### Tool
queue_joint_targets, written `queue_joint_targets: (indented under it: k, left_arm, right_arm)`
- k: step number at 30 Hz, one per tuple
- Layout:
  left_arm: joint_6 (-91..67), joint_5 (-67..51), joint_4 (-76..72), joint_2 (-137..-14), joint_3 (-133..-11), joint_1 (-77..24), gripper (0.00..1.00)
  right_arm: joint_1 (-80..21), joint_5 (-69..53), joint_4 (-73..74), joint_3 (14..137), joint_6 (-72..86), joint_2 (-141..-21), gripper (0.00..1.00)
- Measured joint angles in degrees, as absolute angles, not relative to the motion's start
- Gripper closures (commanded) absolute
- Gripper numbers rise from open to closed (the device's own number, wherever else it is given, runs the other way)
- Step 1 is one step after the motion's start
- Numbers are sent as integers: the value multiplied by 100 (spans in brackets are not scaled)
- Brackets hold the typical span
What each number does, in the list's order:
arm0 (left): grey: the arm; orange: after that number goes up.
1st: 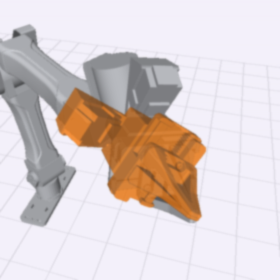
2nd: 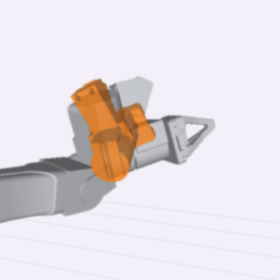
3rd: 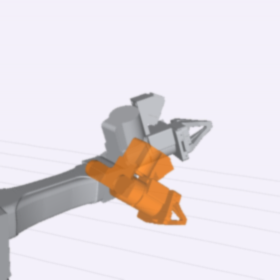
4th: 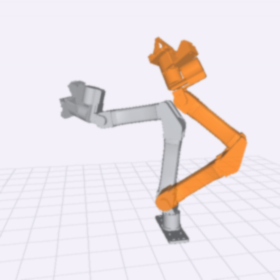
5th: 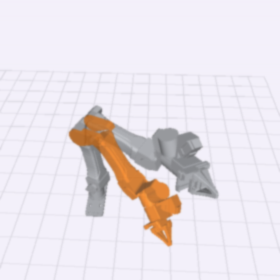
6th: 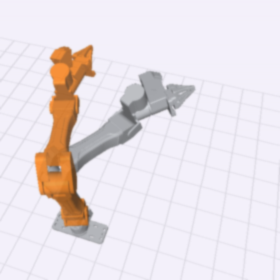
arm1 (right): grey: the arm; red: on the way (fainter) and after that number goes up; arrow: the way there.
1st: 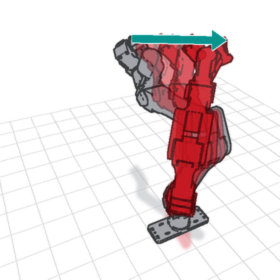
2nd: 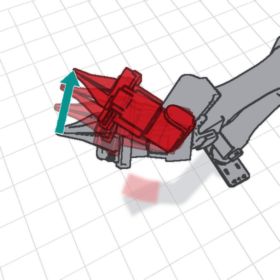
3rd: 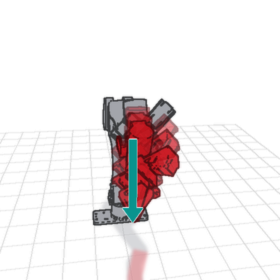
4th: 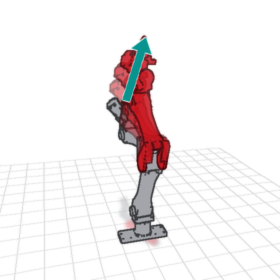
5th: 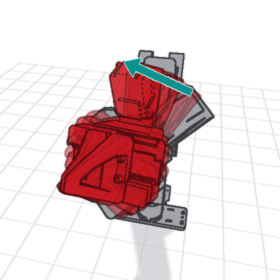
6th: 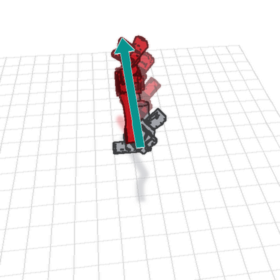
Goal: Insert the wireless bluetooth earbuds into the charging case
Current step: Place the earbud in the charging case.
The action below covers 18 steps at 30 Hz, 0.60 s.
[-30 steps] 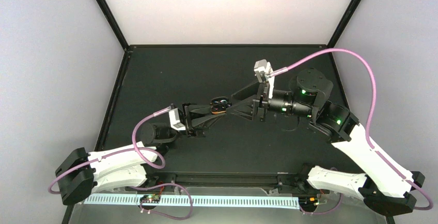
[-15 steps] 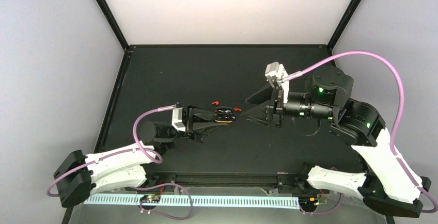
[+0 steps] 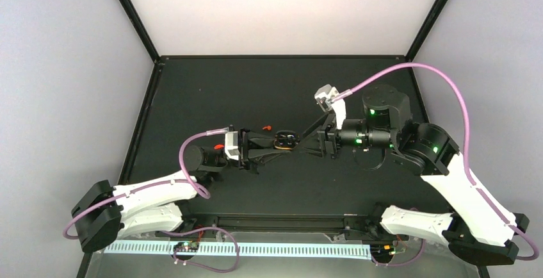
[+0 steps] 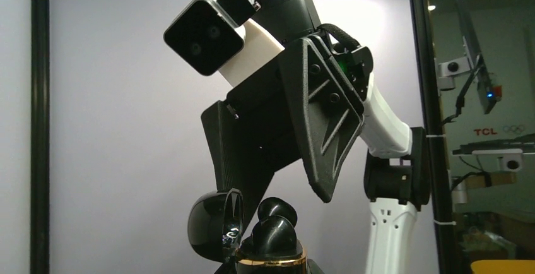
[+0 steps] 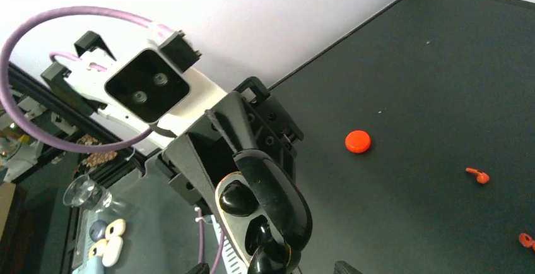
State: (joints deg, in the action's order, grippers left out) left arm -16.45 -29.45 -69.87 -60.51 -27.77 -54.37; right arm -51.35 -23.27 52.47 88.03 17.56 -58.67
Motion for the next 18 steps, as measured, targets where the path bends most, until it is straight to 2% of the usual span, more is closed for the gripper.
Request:
queue_joint_targets:
  k: [18]
  left_arm:
    - [-1135,-2670,-6858,-6259,-2912,-5437,99]
  right_arm:
    - [-5135,-1782,5015,8772,2300,-6086,72]
